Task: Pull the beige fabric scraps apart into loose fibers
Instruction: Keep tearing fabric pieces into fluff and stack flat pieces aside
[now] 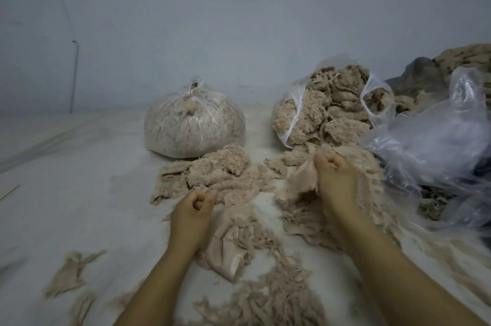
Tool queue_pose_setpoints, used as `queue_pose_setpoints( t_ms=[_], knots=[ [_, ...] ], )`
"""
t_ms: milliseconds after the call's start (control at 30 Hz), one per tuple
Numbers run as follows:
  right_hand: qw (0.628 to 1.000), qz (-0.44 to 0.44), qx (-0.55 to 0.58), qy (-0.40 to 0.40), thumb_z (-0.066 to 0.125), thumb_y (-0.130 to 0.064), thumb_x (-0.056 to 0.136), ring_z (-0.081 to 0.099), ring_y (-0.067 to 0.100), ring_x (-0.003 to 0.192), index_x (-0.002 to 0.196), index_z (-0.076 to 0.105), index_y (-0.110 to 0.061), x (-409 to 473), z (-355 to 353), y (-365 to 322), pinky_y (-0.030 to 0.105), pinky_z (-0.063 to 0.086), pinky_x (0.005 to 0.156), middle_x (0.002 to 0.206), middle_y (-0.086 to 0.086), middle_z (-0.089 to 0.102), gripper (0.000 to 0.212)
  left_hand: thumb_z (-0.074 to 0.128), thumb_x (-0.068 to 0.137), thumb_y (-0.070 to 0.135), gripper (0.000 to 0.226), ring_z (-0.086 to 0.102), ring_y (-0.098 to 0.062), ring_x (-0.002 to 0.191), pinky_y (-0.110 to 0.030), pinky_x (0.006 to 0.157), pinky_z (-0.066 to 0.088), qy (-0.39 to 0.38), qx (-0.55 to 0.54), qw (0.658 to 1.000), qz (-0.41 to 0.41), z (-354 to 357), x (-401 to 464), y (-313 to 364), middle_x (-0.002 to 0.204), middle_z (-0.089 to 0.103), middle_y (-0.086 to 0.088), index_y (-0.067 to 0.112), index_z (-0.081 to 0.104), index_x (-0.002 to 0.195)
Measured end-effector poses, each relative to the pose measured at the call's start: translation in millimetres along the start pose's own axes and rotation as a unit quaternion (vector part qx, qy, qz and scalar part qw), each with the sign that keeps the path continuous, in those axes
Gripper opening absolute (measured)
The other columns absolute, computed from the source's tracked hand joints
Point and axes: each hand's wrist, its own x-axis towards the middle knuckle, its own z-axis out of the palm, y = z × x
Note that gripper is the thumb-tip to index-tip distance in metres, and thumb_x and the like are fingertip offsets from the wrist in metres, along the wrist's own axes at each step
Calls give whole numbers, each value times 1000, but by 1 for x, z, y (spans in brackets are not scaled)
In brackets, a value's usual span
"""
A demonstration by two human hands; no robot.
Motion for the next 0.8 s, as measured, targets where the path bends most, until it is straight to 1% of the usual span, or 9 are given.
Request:
queue_pose_setpoints(
  t_ms=[67,200,267,367,500,600,667,733,800],
  knots=[
    [991,-24,-129,-24,54,-36,93,60,20,77,90,63,-14,19,-11,-2,30,42,66,82,-1,66,24,69,81,41,23,51,-11,68,-23,60,39,-76,86,993,17,-1,0,-5,72,56,10,22,58,75],
    [900,-100,-421,-53,57,-27,90,51,34,108,131,43,-14,24,-24,2,37,39,78,122,13,49,45,65,83,45,28,55,-17,76,-31,62,40,-182,289,938,61,3,-5,-8,79,59,1,18,60,80],
    [875,-149,-459,-11,62,-14,84,37,38,121,137,38,-14,16,-23,7,45,37,91,136,20,35,57,61,89,32,22,58,-17,71,-24,58,39,-178,240,953,56,1,-6,-7,75,64,-1,16,65,75],
    [844,-208,-493,-27,57,-7,86,25,32,132,136,46,-22,4,-15,13,49,23,103,146,12,33,54,59,91,19,26,46,-12,58,-22,52,31,-174,163,971,34,2,-7,-1,64,51,4,18,52,66],
    [807,-123,-564,-126,50,-21,92,22,29,135,128,57,-25,-1,-16,13,50,11,113,144,5,37,37,56,91,15,19,47,-17,60,-28,56,37,-157,-36,981,-105,4,-7,9,69,50,-5,9,47,76],
    [834,-168,-510,-126,54,-15,90,13,32,142,141,42,-18,-8,-16,13,48,8,117,151,12,24,53,59,88,7,4,64,-20,64,-30,55,50,-165,-231,939,-193,0,-7,16,76,67,-10,5,61,92],
    [900,-232,-339,-147,52,-20,95,33,26,134,137,49,-16,-25,-6,8,37,24,111,142,8,40,43,64,82,1,14,68,-21,65,-30,54,54,-184,-298,913,-209,-1,-7,20,77,70,-11,2,62,96],
    [929,-163,-201,-266,53,-43,93,51,11,115,134,53,-23,-47,8,3,28,41,97,125,-5,55,45,69,72,-1,31,70,-25,73,-32,58,56,-209,-348,889,-213,1,-10,23,85,72,-15,1,60,102],
    [915,-19,-124,-383,64,-60,78,57,1,97,126,56,-32,-69,20,8,19,46,82,108,-16,60,56,70,67,-3,44,70,-32,86,-37,65,58,-230,-388,868,-209,3,-13,25,99,70,-22,1,58,110]
  ],
)
